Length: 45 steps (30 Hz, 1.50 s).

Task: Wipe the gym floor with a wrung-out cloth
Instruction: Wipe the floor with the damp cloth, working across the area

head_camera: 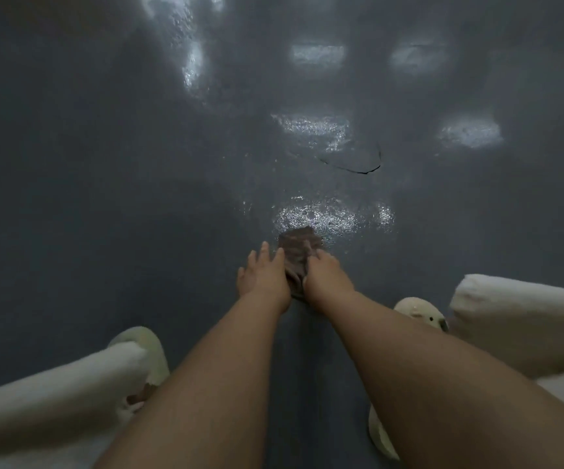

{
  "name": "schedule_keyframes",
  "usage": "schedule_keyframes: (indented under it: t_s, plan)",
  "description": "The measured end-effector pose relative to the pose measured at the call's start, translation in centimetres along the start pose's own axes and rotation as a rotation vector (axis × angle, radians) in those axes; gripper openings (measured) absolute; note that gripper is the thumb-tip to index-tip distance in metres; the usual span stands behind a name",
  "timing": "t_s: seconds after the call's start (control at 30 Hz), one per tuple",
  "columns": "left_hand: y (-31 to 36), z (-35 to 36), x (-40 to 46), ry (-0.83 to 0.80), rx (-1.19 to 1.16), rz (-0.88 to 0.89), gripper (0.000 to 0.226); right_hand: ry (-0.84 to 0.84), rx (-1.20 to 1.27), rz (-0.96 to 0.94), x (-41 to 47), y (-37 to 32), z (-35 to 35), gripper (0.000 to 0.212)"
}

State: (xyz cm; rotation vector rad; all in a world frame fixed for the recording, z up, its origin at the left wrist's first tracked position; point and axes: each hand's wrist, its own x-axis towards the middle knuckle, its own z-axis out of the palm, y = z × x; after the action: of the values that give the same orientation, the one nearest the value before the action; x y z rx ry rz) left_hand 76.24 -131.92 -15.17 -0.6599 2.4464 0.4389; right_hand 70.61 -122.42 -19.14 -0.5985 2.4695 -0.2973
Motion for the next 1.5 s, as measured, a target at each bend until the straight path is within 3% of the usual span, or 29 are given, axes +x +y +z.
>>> schedule_keyframes:
  t_s: [0.1,0.23,0.33,0.47,0.67,0.77,0.83,1.03,1.1,1.2,1.37,1.5]
  plan:
    - [-0.8,0.8,2.7,-0.055,0.035,0.023,0.075,0.013,0.052,0.002,2.9,-0.4,2.8,0.061]
    - [-1.7,1.3,6.5,-0.041,0.067,0.100,0.070,-0.005,-0.111,-0.031,5.3,-0.5,7.0,0.063]
    - [-2.5,1.6,8.8,-0.061,0.090,0.104,0.079,0.146,-0.140,-0.035,5.7,0.3,8.5,0.055]
    - [-3.0,1.4,11.0,-0.089,0.131,0.055,0.100,0.211,-0.199,-0.001,8.5,3.8,6.5,0.055]
    - [-3.3,0.6,13.4,-0.087,0.138,-0.002,0.114,0.333,-0.071,0.545,16.7,11.0,-1.3,0.058]
    - [-3.7,0.4,14.4,-0.071,0.114,-0.036,0.112,0.332,0.021,0.629,18.2,10.8,-2.8,0.056]
    - [-3.8,0.4,15.0,-0.042,0.085,-0.047,0.108,0.342,-0.037,0.530,17.9,9.2,-2.1,0.055]
    - [-3.8,-1.5,17.8,0.026,0.041,-0.037,0.109,0.283,-0.218,-0.063,15.0,2.8,2.8,0.052]
    - [-3.9,-2.0,18.6,0.016,0.062,-0.047,0.113,0.199,-0.265,-0.171,15.0,3.5,3.0,0.051]
    - [-3.9,-2.2,19.2,-0.006,0.090,-0.057,0.116,0.233,-0.293,-0.254,17.1,6.0,1.5,0.050]
    - [-3.8,-2.0,19.5,0.004,0.067,-0.063,0.117,0.337,-0.203,0.117,22.9,7.9,-3.2,0.051]
    - [-3.7,-2.0,19.7,0.006,0.048,-0.073,0.116,0.389,-0.118,0.299,27.1,6.7,-5.4,0.051]
